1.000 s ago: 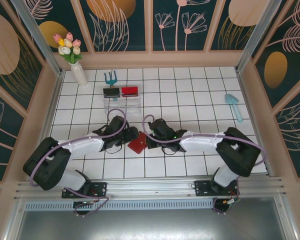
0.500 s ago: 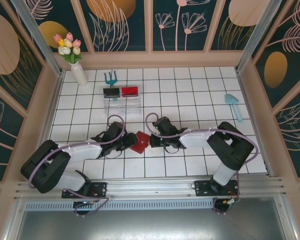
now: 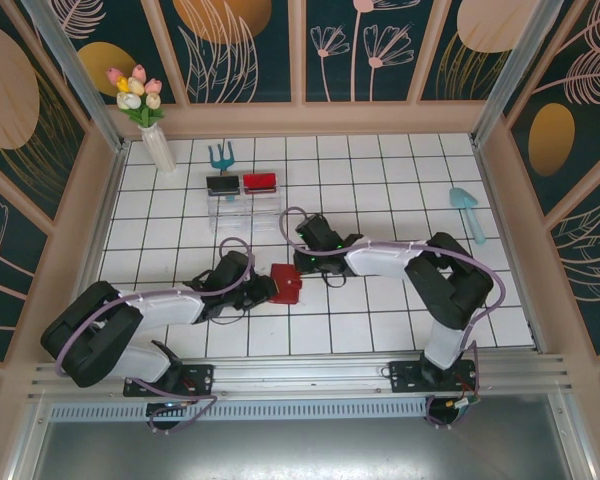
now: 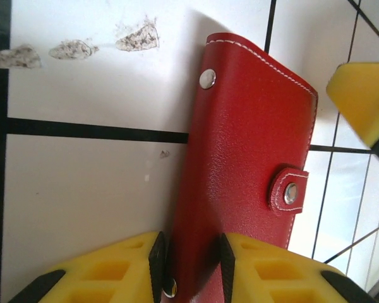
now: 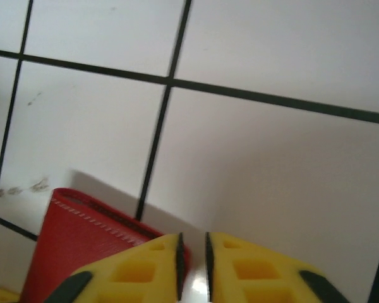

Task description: Take the credit cards out of the card holder

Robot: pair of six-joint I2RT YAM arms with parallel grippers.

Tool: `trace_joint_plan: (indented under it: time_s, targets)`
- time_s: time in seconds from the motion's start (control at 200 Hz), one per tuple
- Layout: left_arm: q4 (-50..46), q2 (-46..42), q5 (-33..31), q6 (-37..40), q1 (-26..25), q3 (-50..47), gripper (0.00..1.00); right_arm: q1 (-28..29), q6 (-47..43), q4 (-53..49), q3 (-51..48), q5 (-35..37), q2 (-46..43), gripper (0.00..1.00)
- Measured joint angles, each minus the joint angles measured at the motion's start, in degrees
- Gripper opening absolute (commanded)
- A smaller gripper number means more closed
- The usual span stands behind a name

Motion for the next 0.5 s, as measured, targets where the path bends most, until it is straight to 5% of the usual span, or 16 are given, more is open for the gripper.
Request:
trace_joint_plan:
  time_s: [0.5]
  targets:
    - [4.7, -0.1, 0.5, 0.1, 0.0, -2.6, 0.24, 9.9, 4.6, -14.4, 11.1, 8.3, 6.0, 0.27]
